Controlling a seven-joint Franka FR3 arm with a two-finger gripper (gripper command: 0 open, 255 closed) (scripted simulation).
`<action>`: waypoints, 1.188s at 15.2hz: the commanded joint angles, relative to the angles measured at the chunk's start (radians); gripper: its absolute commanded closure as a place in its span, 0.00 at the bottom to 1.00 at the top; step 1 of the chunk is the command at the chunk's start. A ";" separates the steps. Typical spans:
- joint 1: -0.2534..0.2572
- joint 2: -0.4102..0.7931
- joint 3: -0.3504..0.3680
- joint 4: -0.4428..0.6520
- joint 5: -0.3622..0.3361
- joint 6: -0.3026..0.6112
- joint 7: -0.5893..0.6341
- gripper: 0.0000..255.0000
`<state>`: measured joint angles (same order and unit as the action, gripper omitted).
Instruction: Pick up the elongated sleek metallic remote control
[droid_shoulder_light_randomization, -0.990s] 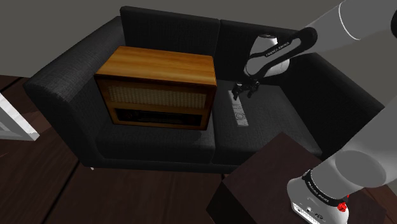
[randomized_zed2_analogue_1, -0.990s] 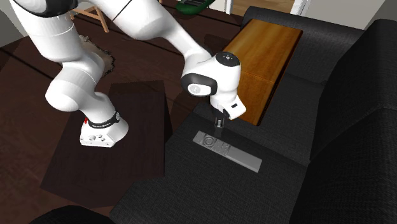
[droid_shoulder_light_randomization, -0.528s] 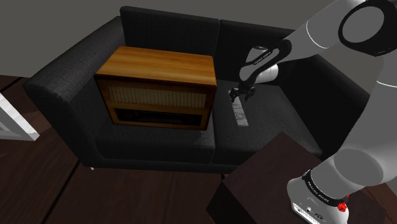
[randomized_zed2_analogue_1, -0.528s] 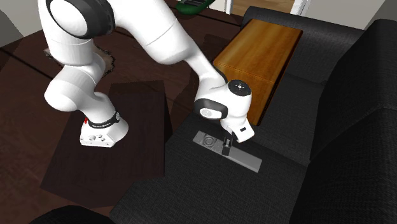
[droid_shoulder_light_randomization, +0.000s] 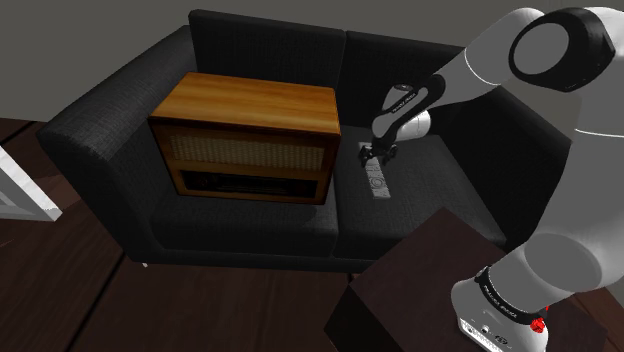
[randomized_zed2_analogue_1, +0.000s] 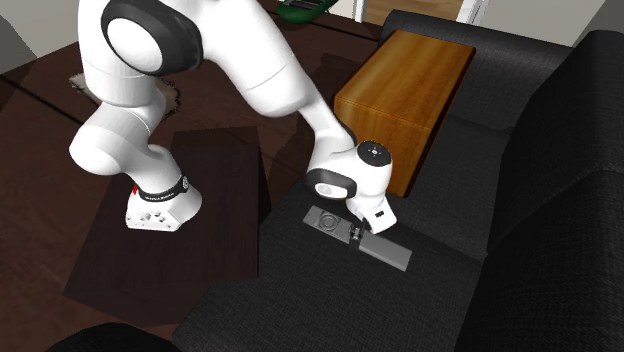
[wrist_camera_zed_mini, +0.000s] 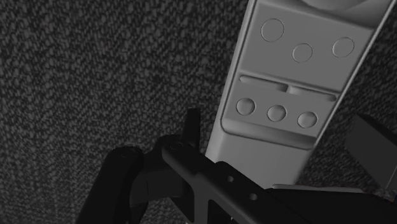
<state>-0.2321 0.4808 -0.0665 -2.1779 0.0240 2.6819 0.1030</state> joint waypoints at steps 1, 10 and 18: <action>0.000 0.011 0.001 0.003 0.001 0.008 0.000 0.00; 0.001 0.009 0.001 0.001 0.001 0.008 0.001 1.00; 0.005 -0.075 -0.006 -0.011 -0.007 -0.064 0.004 1.00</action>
<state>-0.2260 0.4184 -0.0710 -2.1882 0.0180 2.6300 0.1088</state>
